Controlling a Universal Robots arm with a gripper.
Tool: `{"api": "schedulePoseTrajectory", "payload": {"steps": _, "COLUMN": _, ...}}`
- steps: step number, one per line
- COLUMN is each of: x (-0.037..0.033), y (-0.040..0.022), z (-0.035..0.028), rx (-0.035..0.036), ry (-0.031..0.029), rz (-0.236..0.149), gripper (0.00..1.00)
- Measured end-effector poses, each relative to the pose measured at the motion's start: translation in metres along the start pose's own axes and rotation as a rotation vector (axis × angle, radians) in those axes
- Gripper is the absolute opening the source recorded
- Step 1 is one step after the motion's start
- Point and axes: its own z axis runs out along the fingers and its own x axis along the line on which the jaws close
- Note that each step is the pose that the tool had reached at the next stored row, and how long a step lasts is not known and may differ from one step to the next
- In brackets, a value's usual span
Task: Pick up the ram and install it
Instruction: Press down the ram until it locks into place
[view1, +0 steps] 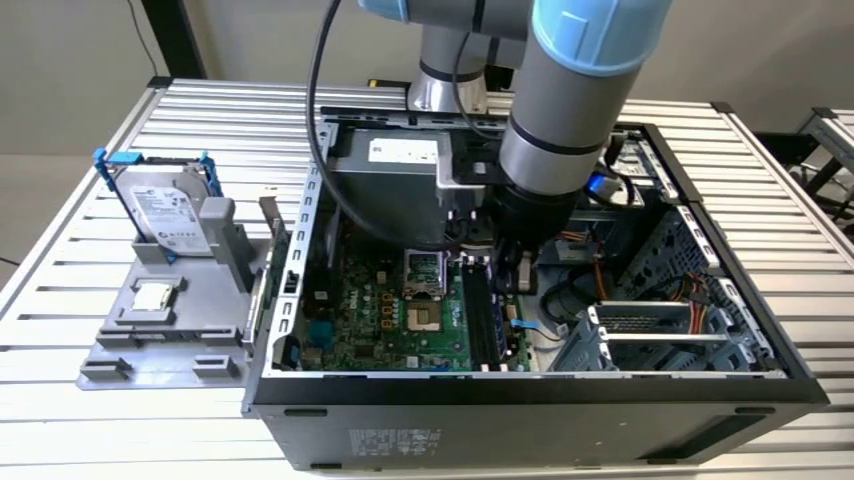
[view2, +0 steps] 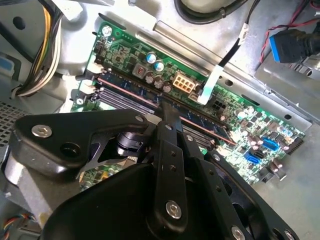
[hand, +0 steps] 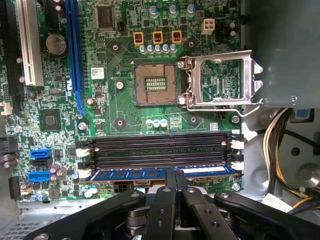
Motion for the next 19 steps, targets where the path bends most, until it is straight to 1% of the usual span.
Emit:
{"api": "schedulePoseTrajectory", "payload": {"steps": 6, "x": 0.0034, "y": -0.0003, "z": 0.003, "rx": 0.0, "ry": 0.0, "rz": 0.0, "gripper": 0.0}}
{"api": "schedulePoseTrajectory", "payload": {"steps": 9, "x": 0.0035, "y": -0.0003, "z": 0.0032, "rx": -0.0001, "ry": 0.0001, "rz": 0.0, "gripper": 0.0}}
{"api": "schedulePoseTrajectory", "payload": {"steps": 13, "x": 0.0037, "y": -0.0003, "z": 0.01, "rx": -0.0002, "ry": 0.0003, "rz": 0.0, "gripper": 0.0}}
{"api": "schedulePoseTrajectory", "payload": {"steps": 15, "x": 0.0039, "y": -0.0003, "z": 0.0131, "rx": -0.0004, "ry": 0.0018, "rz": 0.0, "gripper": 0.0}}
{"api": "schedulePoseTrajectory", "payload": {"steps": 17, "x": 0.004, "y": -0.0003, "z": 0.0168, "rx": -0.0004, "ry": 0.0016, "rz": 0.0, "gripper": 0.0}}
{"api": "schedulePoseTrajectory", "payload": {"steps": 19, "x": 0.0037, "y": -0.0003, "z": 0.0178, "rx": -0.0005, "ry": 0.0026, "rz": 0.0, "gripper": 0.0}}
